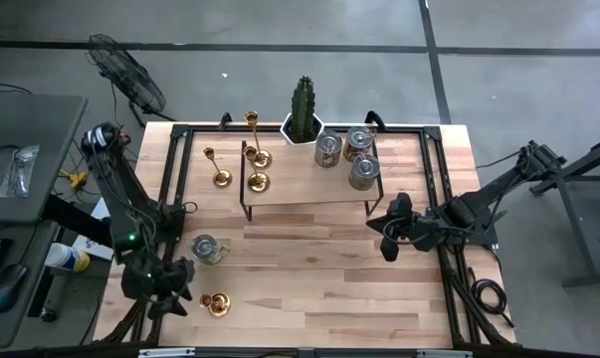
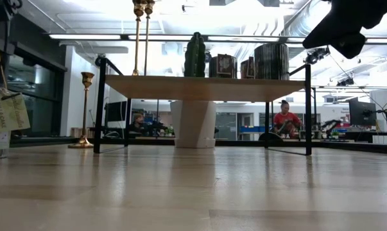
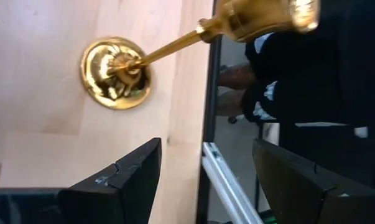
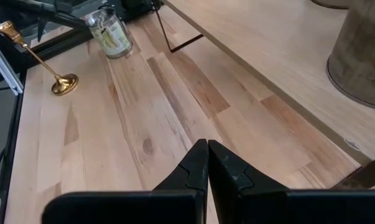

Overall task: Pick & Place candle stick holders
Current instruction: Put the gold candle holder on the shelf

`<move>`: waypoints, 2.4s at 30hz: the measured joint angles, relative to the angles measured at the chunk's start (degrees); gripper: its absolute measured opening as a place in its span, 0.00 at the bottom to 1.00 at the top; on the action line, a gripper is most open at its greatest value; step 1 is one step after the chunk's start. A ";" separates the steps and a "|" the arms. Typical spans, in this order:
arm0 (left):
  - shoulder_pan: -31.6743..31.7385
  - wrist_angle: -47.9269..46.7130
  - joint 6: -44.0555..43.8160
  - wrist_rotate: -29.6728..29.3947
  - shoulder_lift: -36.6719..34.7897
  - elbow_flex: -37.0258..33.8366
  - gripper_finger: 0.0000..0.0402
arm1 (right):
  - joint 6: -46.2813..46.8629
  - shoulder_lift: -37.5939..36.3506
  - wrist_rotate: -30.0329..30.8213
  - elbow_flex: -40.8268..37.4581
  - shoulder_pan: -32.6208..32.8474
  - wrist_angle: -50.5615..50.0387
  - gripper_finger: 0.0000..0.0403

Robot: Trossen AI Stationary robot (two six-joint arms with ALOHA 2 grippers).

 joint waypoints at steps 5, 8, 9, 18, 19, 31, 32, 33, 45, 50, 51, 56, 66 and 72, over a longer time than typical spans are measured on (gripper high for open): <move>0.02 -0.08 4.99 -4.00 2.64 0.00 0.61 | 0.00 0.00 0.04 0.00 0.00 0.48 0.01; 0.02 -0.10 7.39 -6.87 4.55 0.00 0.61 | 0.02 0.00 0.04 0.00 0.00 0.45 0.01; 0.02 -0.12 7.89 -7.20 5.24 0.00 0.61 | 0.02 0.00 0.07 0.00 0.00 0.43 0.01; 0.02 0.59 8.69 -13.61 12.65 0.00 0.61 | 0.34 0.00 0.20 0.00 0.00 0.44 0.01; 0.02 1.11 8.52 -15.53 13.14 -0.01 0.61 | 0.36 0.00 0.23 0.00 0.00 0.42 0.01; 0.04 9.48 11.64 -22.56 15.36 -0.02 0.61 | 0.45 0.00 0.36 0.00 0.00 0.40 0.01; 0.04 10.07 12.49 -22.65 15.36 -0.02 0.61 | 0.44 0.00 0.42 0.00 0.00 0.40 0.01; 0.04 10.48 13.34 -23.21 15.36 -0.02 0.61 | 0.44 0.00 0.43 0.00 0.00 0.40 0.01; 0.04 11.63 15.30 -25.95 15.36 -0.02 0.50 | 0.45 0.00 0.44 0.00 0.00 0.38 0.01; 0.04 13.19 15.43 -27.47 15.34 -0.02 0.35 | 0.46 0.00 0.44 0.00 0.00 0.38 0.01; 0.04 13.47 15.42 -27.72 15.34 -0.02 0.32 | 0.46 0.00 0.44 0.00 0.00 0.38 0.01; 0.04 14.11 15.40 -27.87 15.34 -0.02 0.20 | 0.44 0.00 0.44 0.00 0.00 0.38 0.01; 0.04 13.77 18.00 -29.58 15.39 -0.02 0.16 | 0.44 0.00 0.42 0.00 0.00 0.36 0.01; 0.07 13.77 18.39 -32.21 17.02 -0.02 0.32 | 0.44 0.01 0.39 0.00 0.00 0.34 0.01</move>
